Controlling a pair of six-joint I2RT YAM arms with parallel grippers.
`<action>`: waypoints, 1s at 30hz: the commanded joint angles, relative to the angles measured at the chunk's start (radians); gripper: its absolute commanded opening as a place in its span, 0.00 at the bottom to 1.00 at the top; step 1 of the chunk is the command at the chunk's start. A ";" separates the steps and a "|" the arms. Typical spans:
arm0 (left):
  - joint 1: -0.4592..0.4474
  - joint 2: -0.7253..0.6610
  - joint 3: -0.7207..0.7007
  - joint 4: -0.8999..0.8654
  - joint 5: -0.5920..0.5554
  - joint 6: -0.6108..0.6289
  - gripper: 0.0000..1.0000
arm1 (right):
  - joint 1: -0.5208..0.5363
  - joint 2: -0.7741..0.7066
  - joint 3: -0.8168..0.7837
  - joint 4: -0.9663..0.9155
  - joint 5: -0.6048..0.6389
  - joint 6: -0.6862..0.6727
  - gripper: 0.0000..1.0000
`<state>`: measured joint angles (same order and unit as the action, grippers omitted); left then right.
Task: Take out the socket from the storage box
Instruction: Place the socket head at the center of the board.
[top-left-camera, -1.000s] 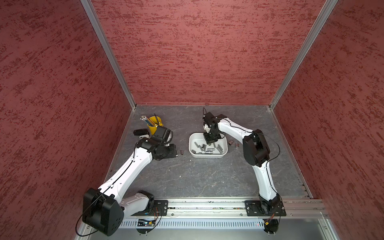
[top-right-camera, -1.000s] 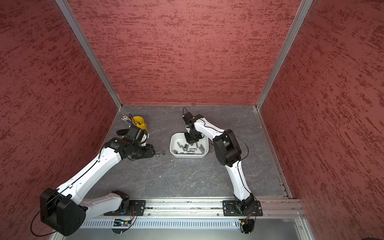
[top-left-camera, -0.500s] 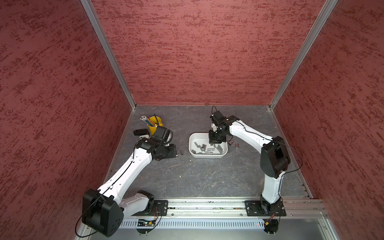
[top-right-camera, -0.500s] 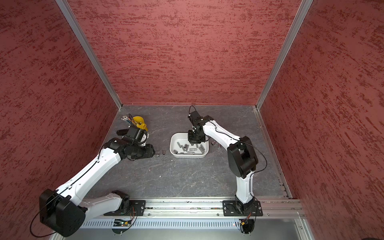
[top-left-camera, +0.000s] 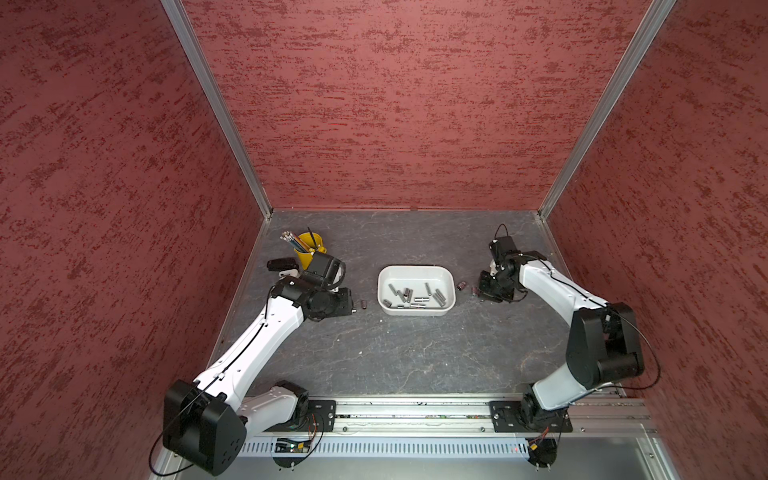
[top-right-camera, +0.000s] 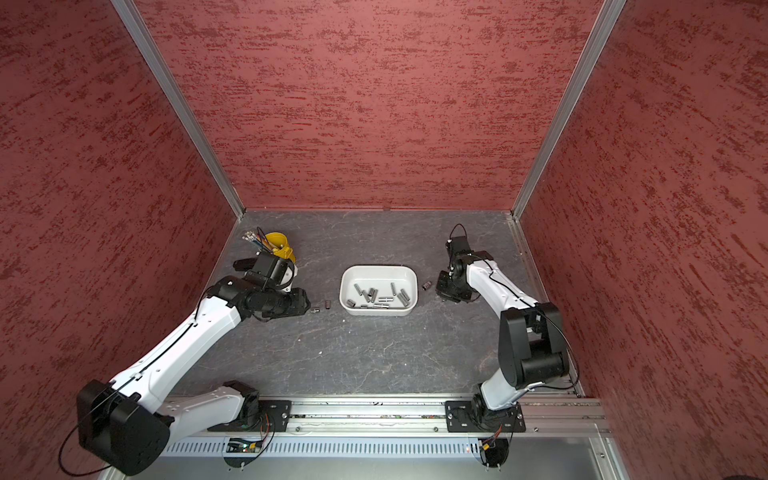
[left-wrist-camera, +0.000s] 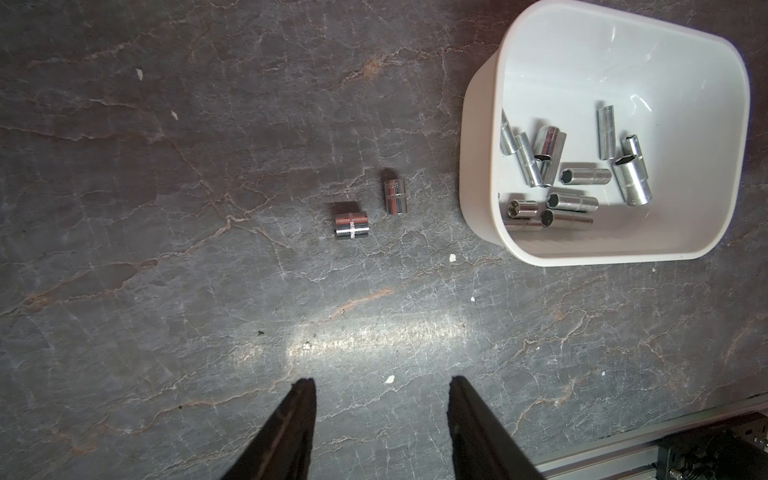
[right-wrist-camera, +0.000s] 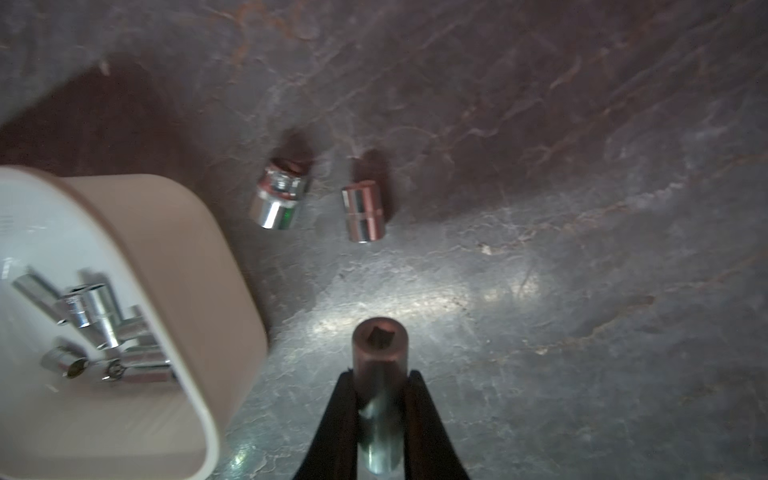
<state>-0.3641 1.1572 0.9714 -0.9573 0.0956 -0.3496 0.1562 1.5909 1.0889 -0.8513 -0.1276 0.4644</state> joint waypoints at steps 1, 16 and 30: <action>-0.002 -0.016 -0.004 0.012 -0.012 0.011 0.54 | -0.028 0.014 -0.021 0.079 0.034 -0.038 0.08; -0.001 -0.003 -0.003 0.011 -0.017 0.012 0.54 | -0.055 0.173 0.011 0.146 0.055 -0.079 0.09; 0.001 0.004 0.000 0.010 -0.017 0.014 0.54 | -0.057 0.188 -0.001 0.149 0.055 -0.081 0.25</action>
<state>-0.3637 1.1584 0.9714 -0.9577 0.0944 -0.3492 0.1074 1.7710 1.0725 -0.7208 -0.0994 0.3874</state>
